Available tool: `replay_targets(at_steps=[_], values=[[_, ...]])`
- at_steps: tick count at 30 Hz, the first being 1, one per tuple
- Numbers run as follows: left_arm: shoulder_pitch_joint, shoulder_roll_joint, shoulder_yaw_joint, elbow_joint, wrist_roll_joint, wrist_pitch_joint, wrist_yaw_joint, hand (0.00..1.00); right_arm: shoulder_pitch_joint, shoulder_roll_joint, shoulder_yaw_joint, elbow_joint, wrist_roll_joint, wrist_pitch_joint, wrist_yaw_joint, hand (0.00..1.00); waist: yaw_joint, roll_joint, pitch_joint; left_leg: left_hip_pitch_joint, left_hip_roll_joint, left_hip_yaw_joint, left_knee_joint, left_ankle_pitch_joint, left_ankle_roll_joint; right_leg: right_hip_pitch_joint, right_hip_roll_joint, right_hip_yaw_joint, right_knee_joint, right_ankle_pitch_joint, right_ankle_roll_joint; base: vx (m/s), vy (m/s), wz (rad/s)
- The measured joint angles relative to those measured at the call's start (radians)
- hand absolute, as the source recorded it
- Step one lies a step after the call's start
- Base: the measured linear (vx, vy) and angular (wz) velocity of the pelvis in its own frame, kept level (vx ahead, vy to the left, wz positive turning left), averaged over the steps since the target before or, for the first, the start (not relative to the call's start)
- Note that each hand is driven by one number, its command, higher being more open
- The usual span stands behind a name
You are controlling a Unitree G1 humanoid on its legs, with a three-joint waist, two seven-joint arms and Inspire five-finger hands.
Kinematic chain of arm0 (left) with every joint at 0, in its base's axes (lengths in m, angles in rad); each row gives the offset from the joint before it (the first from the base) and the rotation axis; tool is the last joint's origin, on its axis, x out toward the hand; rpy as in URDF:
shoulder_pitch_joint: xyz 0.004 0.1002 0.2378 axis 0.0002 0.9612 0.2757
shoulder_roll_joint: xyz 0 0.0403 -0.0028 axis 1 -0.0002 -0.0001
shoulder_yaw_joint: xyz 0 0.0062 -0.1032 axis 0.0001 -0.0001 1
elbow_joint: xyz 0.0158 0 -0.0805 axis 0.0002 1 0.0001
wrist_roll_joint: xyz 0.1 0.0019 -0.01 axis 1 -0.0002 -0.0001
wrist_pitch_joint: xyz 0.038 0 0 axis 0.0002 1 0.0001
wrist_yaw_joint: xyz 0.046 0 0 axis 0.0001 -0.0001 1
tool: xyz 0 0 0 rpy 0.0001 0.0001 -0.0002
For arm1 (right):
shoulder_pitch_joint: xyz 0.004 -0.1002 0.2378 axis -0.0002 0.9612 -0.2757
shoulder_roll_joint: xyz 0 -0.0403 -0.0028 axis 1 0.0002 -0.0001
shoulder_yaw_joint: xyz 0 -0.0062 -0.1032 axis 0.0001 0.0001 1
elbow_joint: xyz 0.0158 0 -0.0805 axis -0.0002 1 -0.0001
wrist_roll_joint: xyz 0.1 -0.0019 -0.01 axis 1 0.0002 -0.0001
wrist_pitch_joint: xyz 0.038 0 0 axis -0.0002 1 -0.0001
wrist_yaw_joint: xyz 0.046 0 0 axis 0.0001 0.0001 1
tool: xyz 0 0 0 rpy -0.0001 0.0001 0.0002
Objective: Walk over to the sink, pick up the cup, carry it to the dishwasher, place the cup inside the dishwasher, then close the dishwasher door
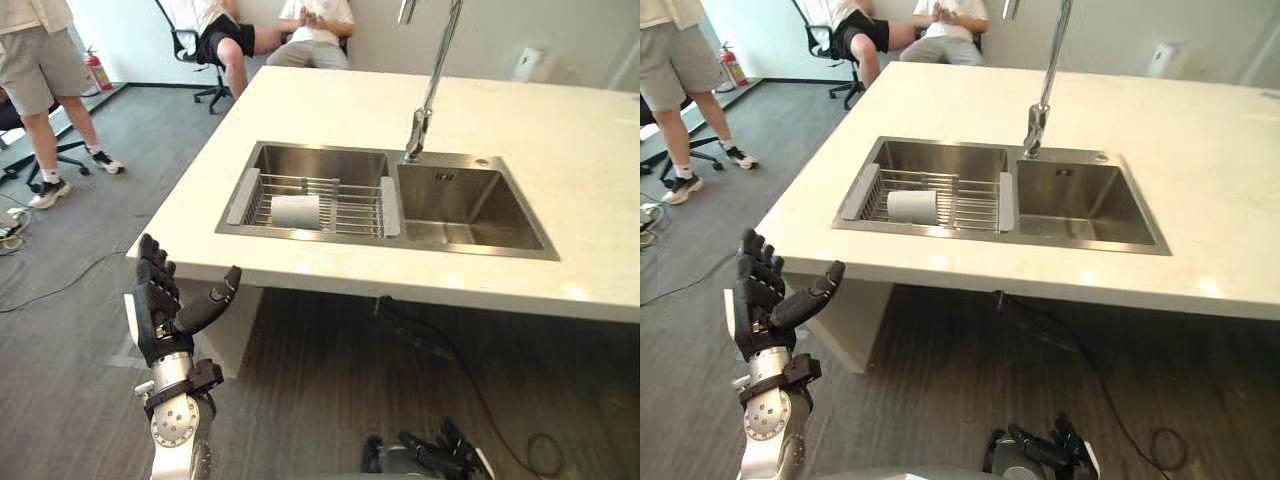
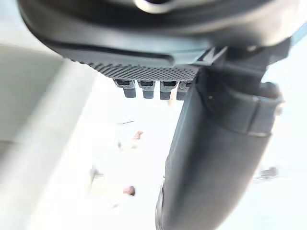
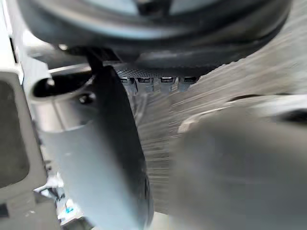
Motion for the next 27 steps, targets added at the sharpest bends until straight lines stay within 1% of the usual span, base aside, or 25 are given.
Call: replay_targets(at_steps=[1, 2, 3, 4, 5, 6, 7, 8, 9, 10, 11, 12, 13, 14, 15, 17, 18, 19, 20, 21, 22, 23, 24, 25, 27], values=[[0.004, -0.004, -0.019, -0.054, 0.05, -0.004, 0.03, 1.0, 0.001, 0.004, 0.001, -0.017, -0.001, 0.0, -0.004, 1.0, -0.002, 0.003, -0.001, -0.051, 0.035, 0.0, 0.13, 0.059, 0.016, 0.034, 0.019, -0.007, -0.01, -0.02, -0.009, 0.41, -0.209, 0.05], [0.004, -0.003, -0.028, -0.076, 0.069, -0.009, 0.038, 1.0, 0.003, 0.005, 0.001, -0.021, -0.001, 0.0, -0.004, 1.0, -0.002, 0.003, -0.003, -0.077, 0.053, 0.001, 0.192, 0.103, 0.028, 0.053, 0.028, -0.007, -0.021, -0.026, -0.013, 0.32, -0.139, -0.04], [0.003, -0.004, -0.037, -0.106, 0.1, -0.028, 0.044, 1.0, 0.006, 0.006, 0.0, -0.027, -0.001, 0.001, -0.004, 1.0, 0.0, 0.001, -0.006, -0.129, 0.085, 0.007, 0.3, 0.169, 0.046, 0.092, 0.041, -0.006, -0.059, -0.03, -0.019, 0.26, -0.09, -0.06], [0.0, -0.002, -0.046, -0.126, 0.112, -0.05, 0.03, 1.0, 0.008, 0.01, -0.002, -0.027, -0.001, 0.002, -0.006, 1.0, -0.003, 0.0, -0.011, -0.176, 0.101, 0.021, 0.35, 0.115, 0.042, 0.118, 0.044, -0.006, -0.09, -0.03, -0.02, 0.3, -0.084, -0.04], [-0.005, -0.001, -0.05, -0.128, 0.112, -0.062, 0.015, 1.0, 0.009, 0.009, -0.006, -0.026, -0.001, 0.002, -0.007, 1.0, -0.003, 0.0, -0.012, -0.191, 0.098, 0.032, 0.342, 0.079, 0.042, 0.131, 0.04, -0.003, -0.106, -0.028, -0.017, 0.22, -0.044, -0.04], [-0.011, 0.0, -0.055, -0.128, 0.113, -0.069, -0.015, 1.0, 0.011, 0.008, -0.013, -0.019, -0.001, 0.002, -0.007, 1.0, -0.001, -0.01, -0.011, -0.2, 0.083, 0.051, 0.29, 0.027, 0.045, 0.153, 0.028, 0.004, -0.131, -0.024, -0.011, 0.31, -0.022, -0.02], [-0.014, 0.009, -0.069, -0.128, 0.112, -0.07, -0.048, 1.0, 0.013, 0.004, -0.017, -0.005, -0.001, 0.002, -0.007, 1.0, -0.003, -0.017, -0.016, -0.197, 0.037, 0.056, 0.138, -0.018, 0.036, 0.18, 0.003, 0.006, -0.162, -0.016, 0.001, 0.25, 0.016, -0.04], [-0.015, 0.014, -0.082, -0.129, 0.111, -0.07, -0.08, 1.0, 0.018, -0.002, -0.016, -0.002, -0.001, 0.002, -0.007, 1.0, -0.002, -0.016, -0.022, -0.183, -0.005, 0.052, -0.021, -0.019, 0.036, 0.192, -0.015, 0.011, -0.177, -0.01, 0.01, 0.27, 0.068, -0.07], [-0.02, 0.017, -0.098, -0.131, 0.111, -0.07, -0.104, 1.0, 0.017, -0.007, -0.015, 0.004, -0.002, 0.002, -0.007, 1.0, -0.002, -0.012, -0.024, -0.168, -0.042, 0.045, -0.192, 0.003, 0.028, 0.196, -0.027, 0.02, -0.19, -0.005, 0.018, 0.16, 0.093, -0.17], [-0.032, 0.019, -0.123, -0.135, 0.113, -0.067, -0.129, 1.0, 0.012, -0.016, -0.012, 0.012, -0.003, 0.002, -0.007, 1.0, -0.001, 0.002, -0.028, -0.159, -0.068, 0.026, -0.4, 0.102, 0.029, 0.196, -0.028, 0.033, -0.201, -0.002, 0.032, 0.23, 0.183, -0.42], [-0.035, 0.024, -0.148, -0.142, 0.113, -0.054, -0.141, 1.0, 0.015, -0.021, 0.006, 0.015, -0.005, 0.002, -0.009, 1.0, 0.007, 0.015, -0.035, -0.146, -0.073, 0.017, -0.458, 0.236, 0.044, 0.194, -0.019, 0.062, -0.205, -0.008, 0.053, 0.19, 0.168, -0.44], [-0.035, 0.031, -0.156, -0.141, 0.113, -0.044, -0.143, 1.0, 0.015, -0.012, 0.015, 0.018, -0.006, 0.004, -0.011, 1.0, 0.006, 0.009, -0.042, -0.137, -0.082, 0.03, -0.463, 0.236, 0.044, 0.196, -0.027, 0.075, -0.205, -0.011, 0.06, 0.22, 0.175, -0.42], [-0.045, 0.046, -0.166, -0.148, 0.113, -0.021, -0.147, 1.0, 0.03, 0.002, 0.037, 0.001, -0.007, 0.002, -0.011, 1.0, -0.002, -0.003, -0.047, -0.136, -0.093, 0.043, -0.458, 0.225, 0.055, 0.195, -0.035, 0.091, -0.208, -0.017, 0.077, 0.15, 0.122, -0.29], [-0.061, 0.055, -0.173, -0.148, 0.113, 0.004, -0.147, 1.0, 0.036, 0.005, 0.051, -0.016, -0.014, -0.001, -0.014, 1.0, -0.001, -0.012, -0.046, -0.138, -0.098, 0.06, -0.443, 0.208, 0.064, 0.188, -0.047, 0.106, -0.207, -0.017, 0.084, 0.14, 0.12, -0.32], [-0.068, 0.059, -0.173, -0.148, 0.113, 0.017, -0.146, 1.0, 0.031, 0.005, 0.06, -0.021, -0.019, -0.001, -0.017, 1.0, 0.001, -0.016, -0.044, -0.137, -0.098, 0.074, -0.432, 0.198, 0.069, 0.185, -0.05, 0.114, -0.203, -0.017, 0.086, 0.09, 0.13, -0.47], [-0.073, 0.069, -0.173, -0.149, 0.113, 0.055, -0.136, 1.0, 0.023, 0.005, 0.064, -0.032, -0.032, 0.0, -0.029, 1.0, 0.008, -0.024, -0.044, -0.131, -0.1, 0.11, -0.395, 0.157, 0.08, 0.168, -0.063, 0.146, -0.16, -0.039, 0.098, 0.05, 0.11, -0.51], [-0.073, 0.078, -0.179, -0.148, 0.113, 0.079, -0.129, 1.0, 0.019, 0.005, 0.064, -0.032, -0.033, 0.001, -0.03, 1.0, 0.008, -0.032, -0.04, -0.114, -0.109, 0.13, -0.378, 0.117, 0.087, 0.162, -0.079, 0.166, -0.101, -0.078, 0.11, 0.03, 0.115, -0.46], [-0.072, 0.094, -0.189, -0.147, 0.114, 0.095, -0.129, 1.0, 0.02, 0.006, 0.069, -0.032, -0.039, 0.008, -0.03, 1.0, 0.01, -0.046, -0.042, -0.084, -0.129, 0.144, -0.382, 0.091, 0.089, 0.134, -0.103, 0.171, 0.006, -0.12, 0.113, 0.03, 0.109, -0.4], [-0.072, 0.101, -0.189, -0.144, 0.114, 0.1, -0.131, 1.0, 0.017, 0.004, 0.072, -0.032, -0.046, 0.012, -0.03, 1.0, 0.01, -0.05, -0.043, -0.069, -0.136, 0.15, -0.385, 0.085, 0.091, 0.107, -0.116, 0.165, 0.076, -0.132, 0.107, 0.04, 0.096, -0.27], [-0.071, 0.114, -0.189, -0.139, 0.114, 0.106, -0.134, 1.0, 0.015, 0.004, 0.076, -0.032, -0.053, 0.022, -0.026, 1.0, 0.004, -0.06, -0.042, -0.039, -0.15, 0.154, -0.407, 0.085, 0.094, 0.055, -0.143, 0.151, 0.206, -0.128, 0.105, 0.09, 0.088, -0.04], [-0.071, 0.13, -0.188, -0.136, 0.114, 0.108, -0.139, 1.0, 0.019, 0.002, 0.083, -0.032, -0.055, 0.026, -0.023, 1.0, -0.008, -0.066, -0.045, -0.011, -0.161, 0.147, -0.427, 0.086, 0.098, 0.026, -0.163, 0.138, 0.289, -0.118, 0.094, 0.15, 0.093, 0.05], [-0.071, 0.136, -0.188, -0.131, 0.114, 0.108, -0.143, 1.0, 0.022, 0.0, 0.084, -0.032, -0.058, 0.029, -0.022, 1.0, -0.01, -0.064, -0.047, 0.002, -0.16, 0.143, -0.433, 0.088, 0.101, 0.021, -0.166, 0.132, 0.314, -0.111, 0.087, 0.2, 0.067, 0.17], [-0.071, 0.141, -0.188, -0.116, 0.115, 0.108, -0.149, 1.0, 0.034, -0.003, 0.085, -0.031, -0.062, 0.032, -0.019, 1.0, -0.016, -0.054, -0.06, 0.012, -0.151, 0.136, -0.44, 0.098, 0.098, 0.018, -0.159, 0.131, 0.325, -0.119, 0.074, 0.22, 0.012, 0.27], [-0.075, 0.143, -0.188, -0.103, 0.118, 0.115, -0.149, 1.0, 0.038, -0.001, 0.094, -0.031, -0.063, 0.035, -0.007, 1.0, -0.027, -0.055, -0.076, 0.007, -0.135, 0.116, -0.443, 0.1, 0.095, 0.017, -0.133, 0.132, 0.271, -0.162, 0.07, 0.19, -0.029, 0.39], [-0.092, 0.152, -0.188, -0.077, 0.126, 0.123, -0.149, 1.0, 0.039, 0.003, 0.1, -0.031, -0.065, 0.035, 0.001, 1.0, -0.036, -0.058, -0.079, -0.008, -0.121, 0.088, -0.44, 0.104, 0.088, 0.017, -0.1, 0.137, 0.182, -0.166, 0.066, 0.15, -0.08, 0.49]])
